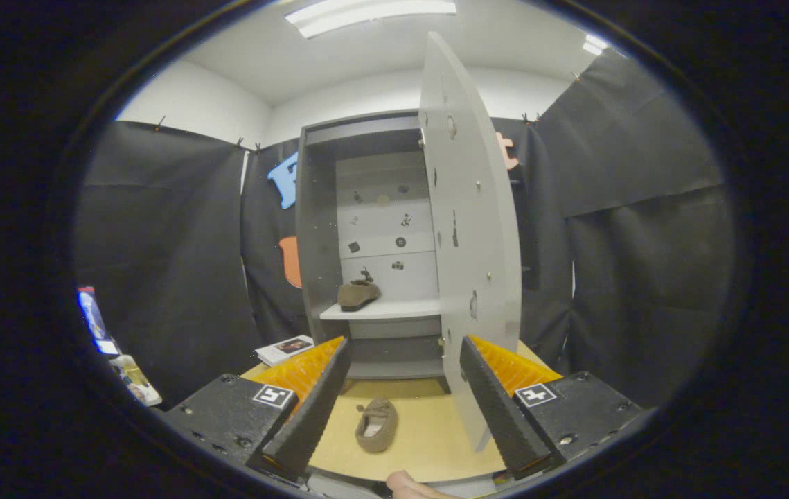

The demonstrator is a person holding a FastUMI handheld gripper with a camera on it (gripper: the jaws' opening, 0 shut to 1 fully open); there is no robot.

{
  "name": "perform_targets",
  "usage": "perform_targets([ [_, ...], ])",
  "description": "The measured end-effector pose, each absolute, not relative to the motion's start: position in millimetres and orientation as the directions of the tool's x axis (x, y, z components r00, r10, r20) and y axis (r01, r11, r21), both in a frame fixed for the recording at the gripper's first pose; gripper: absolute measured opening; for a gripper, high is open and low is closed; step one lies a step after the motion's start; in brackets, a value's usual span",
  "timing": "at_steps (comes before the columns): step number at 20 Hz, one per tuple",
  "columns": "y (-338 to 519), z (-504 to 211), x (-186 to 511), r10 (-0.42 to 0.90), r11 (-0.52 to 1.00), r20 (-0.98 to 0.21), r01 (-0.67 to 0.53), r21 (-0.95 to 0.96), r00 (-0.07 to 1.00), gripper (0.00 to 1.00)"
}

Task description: Open the shoe cabinet door, grab the shoes and put them into the shoe cabinet, then close the shoe cabinet door.

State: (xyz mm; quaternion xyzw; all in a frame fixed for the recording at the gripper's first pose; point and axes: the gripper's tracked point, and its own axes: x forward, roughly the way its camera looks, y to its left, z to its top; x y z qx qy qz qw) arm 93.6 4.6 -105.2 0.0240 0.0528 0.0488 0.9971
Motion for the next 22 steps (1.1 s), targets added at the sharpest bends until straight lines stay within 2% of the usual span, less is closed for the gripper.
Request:
perform_targets([
  [8,10,-166,116,0.085,0.996,-0.239,-0.089,-0.006,0.967,1.00],
  [14,37,-229,128,0.146,0.988,-0.381,-0.155,0.009,0.913,1.00],
  [22,54,-302,126,0.093,0.990,-0.557,-0.135,-0.036,0.826,1.00],
])
